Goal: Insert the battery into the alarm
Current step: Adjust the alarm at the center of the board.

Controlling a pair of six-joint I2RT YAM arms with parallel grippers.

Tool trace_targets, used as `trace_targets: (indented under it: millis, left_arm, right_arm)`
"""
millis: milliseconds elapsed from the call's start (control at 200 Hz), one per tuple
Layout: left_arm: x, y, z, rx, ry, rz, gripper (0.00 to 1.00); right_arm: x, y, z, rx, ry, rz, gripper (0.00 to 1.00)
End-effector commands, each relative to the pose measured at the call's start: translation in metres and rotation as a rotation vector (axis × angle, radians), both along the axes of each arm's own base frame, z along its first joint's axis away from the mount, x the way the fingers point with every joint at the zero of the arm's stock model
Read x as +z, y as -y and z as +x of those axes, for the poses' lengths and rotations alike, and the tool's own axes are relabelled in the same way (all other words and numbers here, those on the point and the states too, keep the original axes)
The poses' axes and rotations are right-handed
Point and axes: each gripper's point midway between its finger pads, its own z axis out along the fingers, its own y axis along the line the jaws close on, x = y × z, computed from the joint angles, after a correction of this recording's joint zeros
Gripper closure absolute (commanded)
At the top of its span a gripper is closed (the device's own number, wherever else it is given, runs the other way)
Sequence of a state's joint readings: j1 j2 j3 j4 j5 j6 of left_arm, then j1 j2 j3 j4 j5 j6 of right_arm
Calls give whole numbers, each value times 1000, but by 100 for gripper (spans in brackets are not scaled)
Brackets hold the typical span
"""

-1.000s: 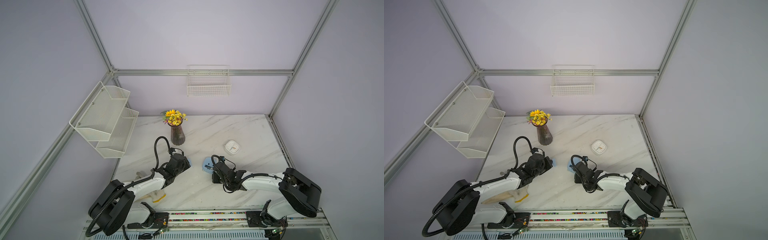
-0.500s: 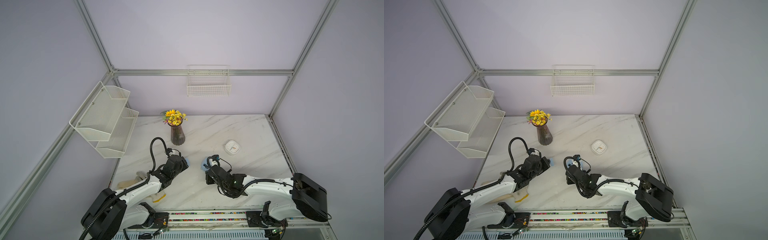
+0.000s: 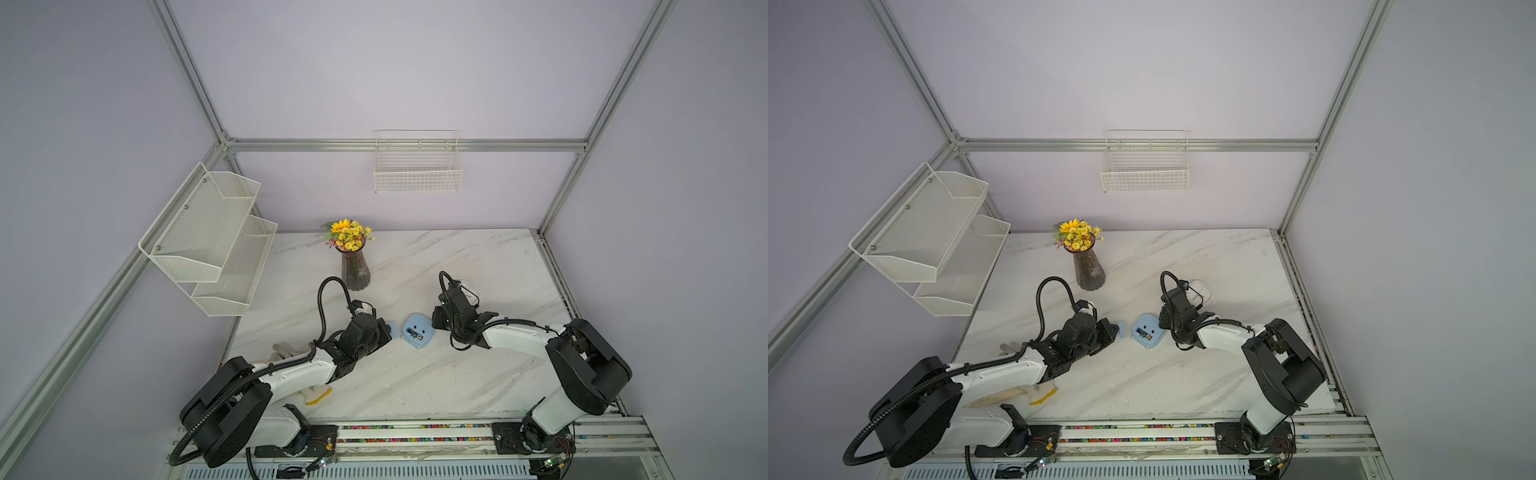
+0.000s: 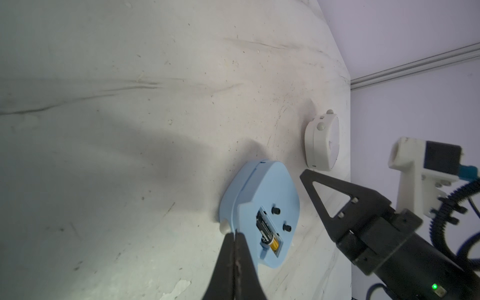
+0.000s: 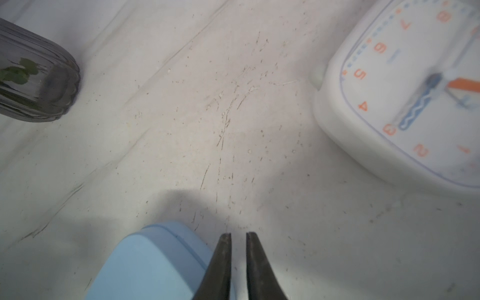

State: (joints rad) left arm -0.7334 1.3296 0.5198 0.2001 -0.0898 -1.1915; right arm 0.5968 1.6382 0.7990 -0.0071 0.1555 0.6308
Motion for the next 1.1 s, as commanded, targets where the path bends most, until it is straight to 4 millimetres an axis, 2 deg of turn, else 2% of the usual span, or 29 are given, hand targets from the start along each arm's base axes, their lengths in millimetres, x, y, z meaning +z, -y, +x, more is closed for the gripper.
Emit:
trace_targets:
  millis: [0, 130, 325, 525, 585, 730, 835, 960, 1095]
  left_arm:
    - [25, 13, 11, 25, 60, -67, 100]
    - [23, 9, 12, 42, 66, -56, 100]
    - [18, -9, 11, 86, 76, 25, 100]
    - [21, -23, 9, 116, 88, 72, 100]
    - [22, -25, 8, 117, 88, 81, 100]
    - [22, -26, 4, 89, 75, 115, 100]
    - [21, -25, 0, 53, 56, 149, 100]
    - [24, -29, 0, -14, 87, 261, 100]
    - [31, -35, 1, -98, 117, 369, 100]
  right_arm:
    - [2, -18, 8, 74, -3, 63, 86]
    - [-5, -21, -4, 94, -40, 102, 87]
    - [-5, -28, -43, 109, -66, 129, 88]
    - [5, -72, -87, 203, -54, 120, 88]
    - [7, -76, -96, 210, -51, 124, 88]
    - [16, -57, -98, 147, -11, 122, 87]
    - [28, -46, -93, 103, 41, 107, 84]
    - [34, -52, -90, 107, 40, 133, 82]
    - [31, -57, -90, 114, 20, 142, 82]
